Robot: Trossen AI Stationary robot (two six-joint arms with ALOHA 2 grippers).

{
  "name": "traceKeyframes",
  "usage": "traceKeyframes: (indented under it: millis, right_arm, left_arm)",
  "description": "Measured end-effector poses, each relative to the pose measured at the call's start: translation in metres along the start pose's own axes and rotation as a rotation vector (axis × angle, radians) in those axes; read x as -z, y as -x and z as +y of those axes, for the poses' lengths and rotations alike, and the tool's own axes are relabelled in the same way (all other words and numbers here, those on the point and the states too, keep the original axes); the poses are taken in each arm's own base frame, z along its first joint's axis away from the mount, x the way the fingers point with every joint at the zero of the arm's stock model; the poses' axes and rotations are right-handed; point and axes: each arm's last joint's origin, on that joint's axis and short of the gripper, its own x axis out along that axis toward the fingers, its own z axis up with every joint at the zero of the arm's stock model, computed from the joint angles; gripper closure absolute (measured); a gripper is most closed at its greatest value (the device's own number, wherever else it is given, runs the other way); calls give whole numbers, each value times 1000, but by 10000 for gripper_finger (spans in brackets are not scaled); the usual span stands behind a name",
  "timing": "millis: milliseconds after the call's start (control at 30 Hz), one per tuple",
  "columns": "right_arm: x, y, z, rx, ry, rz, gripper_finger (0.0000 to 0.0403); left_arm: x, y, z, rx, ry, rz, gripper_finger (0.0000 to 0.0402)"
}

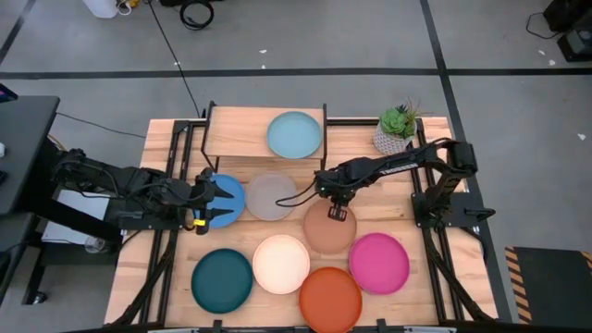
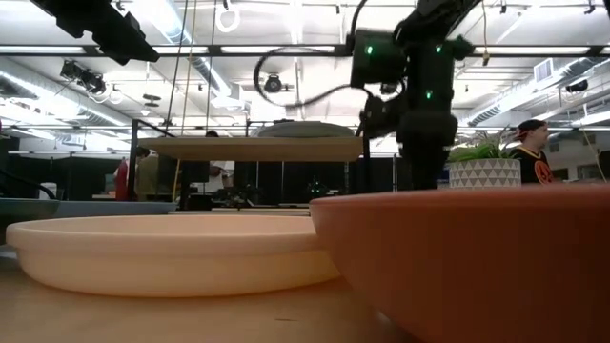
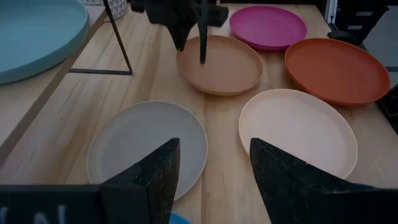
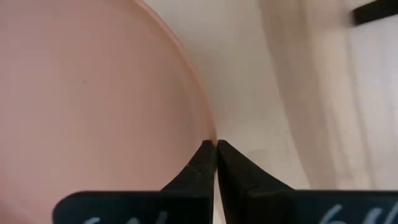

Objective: Place and stack plates onto a shelf
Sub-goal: Stack the brown plate on top of the light blue plate on the shelf

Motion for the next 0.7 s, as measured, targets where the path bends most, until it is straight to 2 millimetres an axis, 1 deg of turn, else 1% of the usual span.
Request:
traceKeyframes:
  millis: [100,233,333,400,533,633,700]
  right_arm:
    - [2,19,-2,-15,-21,-59,392]
    - [7,50,-6,-43,-53,-162,391]
    - [13,76,-13,-65,-88,-250,391]
    - [16,92,-20,-73,-118,-316,391]
    - [18,120,-41,-71,-196,-479,391]
    - [13,141,-56,-60,-230,-559,391]
    - [5,156,-62,-47,-215,-608,391]
  left_arm:
    - [0,0,0,0,0,0,198]
    - [0,0,0,0,1,-2,198]
    - [-1,0,0,3,3,-15,198]
    - [-3,0,-1,5,3,-26,198]
    - [-5,0,-1,-9,-30,-57,198]
    - [-8,0,0,-34,-41,-85,198]
    - [-9,0,0,-37,-47,-99,198]
